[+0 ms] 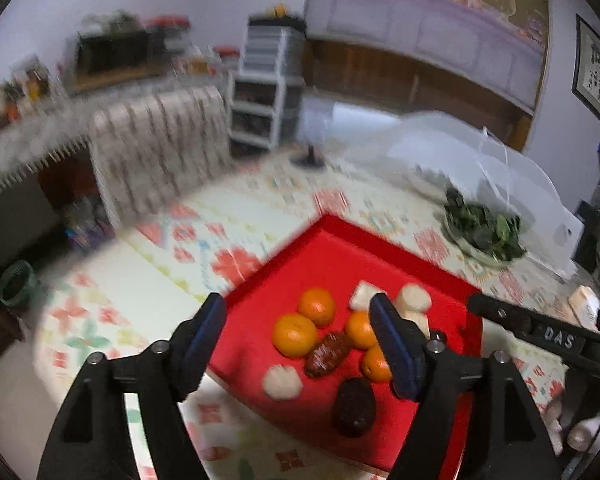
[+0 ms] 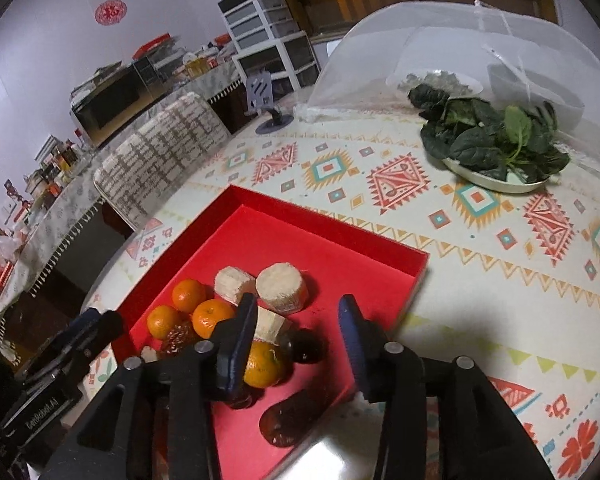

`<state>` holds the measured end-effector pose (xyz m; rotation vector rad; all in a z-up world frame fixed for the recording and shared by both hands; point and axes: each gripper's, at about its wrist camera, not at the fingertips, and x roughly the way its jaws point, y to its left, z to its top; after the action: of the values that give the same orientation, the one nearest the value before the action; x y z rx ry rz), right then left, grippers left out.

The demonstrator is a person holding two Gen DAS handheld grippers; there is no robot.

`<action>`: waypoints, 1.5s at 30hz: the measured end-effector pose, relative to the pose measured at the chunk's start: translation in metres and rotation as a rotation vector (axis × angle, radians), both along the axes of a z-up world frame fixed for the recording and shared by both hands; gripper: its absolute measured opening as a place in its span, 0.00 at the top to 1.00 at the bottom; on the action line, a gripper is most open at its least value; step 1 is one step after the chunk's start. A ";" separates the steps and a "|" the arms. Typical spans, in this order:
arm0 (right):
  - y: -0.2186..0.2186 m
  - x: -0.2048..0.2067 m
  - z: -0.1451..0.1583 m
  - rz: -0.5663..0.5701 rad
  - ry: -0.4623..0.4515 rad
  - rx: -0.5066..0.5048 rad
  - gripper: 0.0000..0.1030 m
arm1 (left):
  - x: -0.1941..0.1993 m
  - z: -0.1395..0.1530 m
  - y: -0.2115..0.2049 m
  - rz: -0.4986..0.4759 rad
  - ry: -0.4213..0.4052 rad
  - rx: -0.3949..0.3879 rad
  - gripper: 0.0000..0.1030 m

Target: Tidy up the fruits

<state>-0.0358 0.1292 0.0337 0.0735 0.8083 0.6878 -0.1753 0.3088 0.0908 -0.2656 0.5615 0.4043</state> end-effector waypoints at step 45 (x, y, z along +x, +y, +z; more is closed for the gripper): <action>-0.100 -0.156 -0.020 0.095 -0.200 -0.045 0.23 | -0.065 0.008 -0.131 0.079 0.089 0.110 0.00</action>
<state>-0.1921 0.0297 0.0135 -0.0741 0.6375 0.7531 -0.2405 0.1783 0.0992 -0.1649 0.6155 0.5233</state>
